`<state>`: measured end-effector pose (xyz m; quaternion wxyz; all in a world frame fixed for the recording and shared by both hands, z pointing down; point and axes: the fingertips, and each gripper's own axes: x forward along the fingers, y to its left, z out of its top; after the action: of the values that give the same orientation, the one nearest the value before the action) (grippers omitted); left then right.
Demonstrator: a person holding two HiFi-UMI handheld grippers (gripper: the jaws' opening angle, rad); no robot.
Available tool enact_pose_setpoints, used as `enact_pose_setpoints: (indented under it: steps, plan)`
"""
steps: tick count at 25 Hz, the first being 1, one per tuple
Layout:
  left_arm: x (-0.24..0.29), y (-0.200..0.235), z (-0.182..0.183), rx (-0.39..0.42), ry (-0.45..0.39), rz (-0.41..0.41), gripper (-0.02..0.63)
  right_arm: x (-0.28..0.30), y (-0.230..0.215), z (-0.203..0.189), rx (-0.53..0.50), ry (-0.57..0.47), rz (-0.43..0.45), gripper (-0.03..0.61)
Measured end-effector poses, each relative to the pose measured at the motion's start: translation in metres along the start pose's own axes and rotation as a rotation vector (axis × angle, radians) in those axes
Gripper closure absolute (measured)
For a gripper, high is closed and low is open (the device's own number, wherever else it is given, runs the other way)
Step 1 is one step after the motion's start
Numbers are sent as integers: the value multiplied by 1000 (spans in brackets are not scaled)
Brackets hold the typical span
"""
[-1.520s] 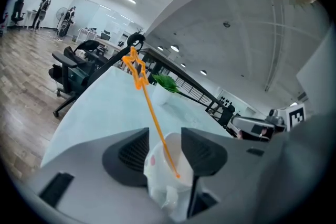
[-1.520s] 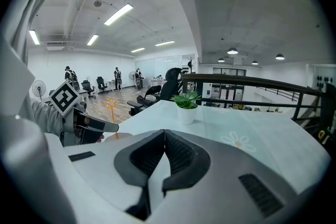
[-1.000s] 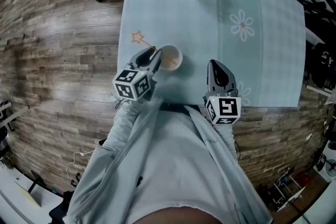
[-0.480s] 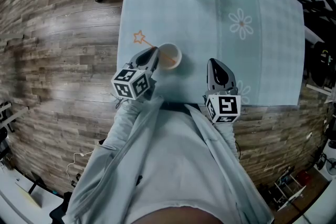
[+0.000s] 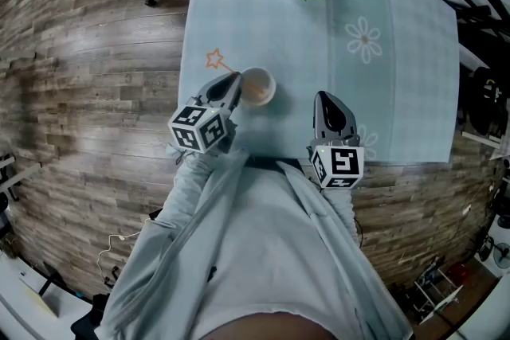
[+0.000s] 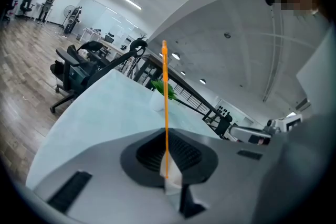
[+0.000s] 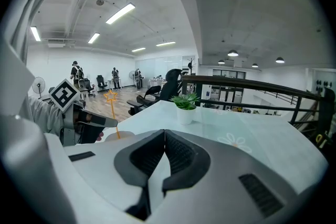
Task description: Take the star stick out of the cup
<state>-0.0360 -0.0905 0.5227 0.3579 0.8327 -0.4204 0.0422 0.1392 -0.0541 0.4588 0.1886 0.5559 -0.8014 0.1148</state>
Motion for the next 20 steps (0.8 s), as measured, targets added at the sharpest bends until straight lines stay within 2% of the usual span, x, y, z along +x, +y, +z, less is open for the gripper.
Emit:
enact_pose_setpoints:
  steps: [7,20]
  plan:
    - [-9,-5,13,8,-31,-11,586,2,5,11,-9,-29,11,563]
    - [-32,-17,57,97,-125,4,586,15,11,41,-24,-98,49,563]
